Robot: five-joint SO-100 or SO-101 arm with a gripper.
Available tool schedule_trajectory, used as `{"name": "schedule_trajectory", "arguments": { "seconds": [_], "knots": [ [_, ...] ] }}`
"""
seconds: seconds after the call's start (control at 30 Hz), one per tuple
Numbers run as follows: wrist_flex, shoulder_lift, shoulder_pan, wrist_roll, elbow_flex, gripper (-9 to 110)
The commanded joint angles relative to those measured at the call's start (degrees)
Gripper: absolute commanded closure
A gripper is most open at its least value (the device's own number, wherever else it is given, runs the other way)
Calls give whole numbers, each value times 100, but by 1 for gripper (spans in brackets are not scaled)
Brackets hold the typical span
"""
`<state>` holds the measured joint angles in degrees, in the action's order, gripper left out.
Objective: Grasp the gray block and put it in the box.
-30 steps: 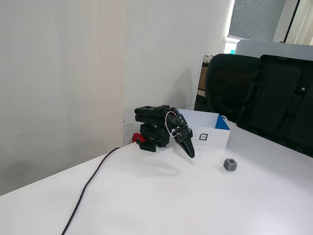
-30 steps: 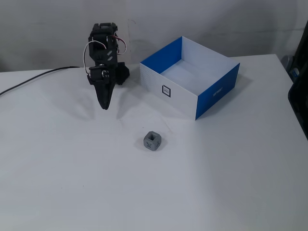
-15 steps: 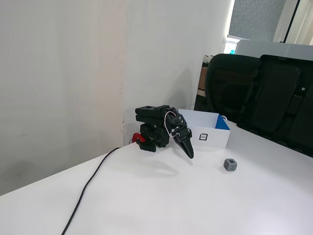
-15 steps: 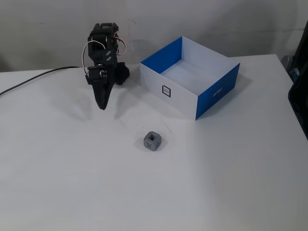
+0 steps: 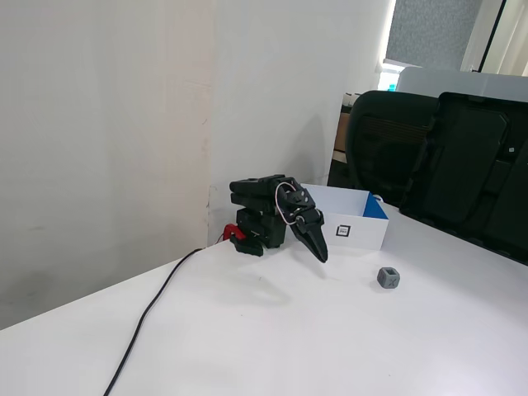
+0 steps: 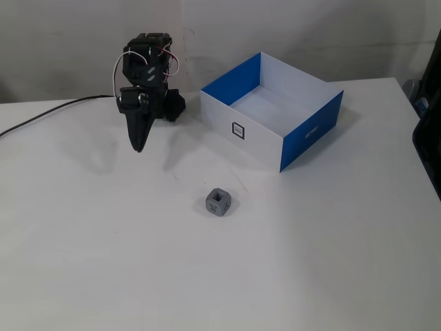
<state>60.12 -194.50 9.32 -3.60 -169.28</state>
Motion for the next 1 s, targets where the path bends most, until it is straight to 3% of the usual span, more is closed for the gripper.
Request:
{"name": "schedule_trajectory", "arguments": {
  "seconds": [0.0, 0.23, 0.5, 0.97],
  "knots": [
    [-149, 18, 176, 1266, 431, 101],
    [123, 44, 185, 2681, 853, 101],
    [237, 202, -527, 3735, 1143, 99],
    [1758, 3357, -1600, 6390, 3357, 87]
  ]
}}
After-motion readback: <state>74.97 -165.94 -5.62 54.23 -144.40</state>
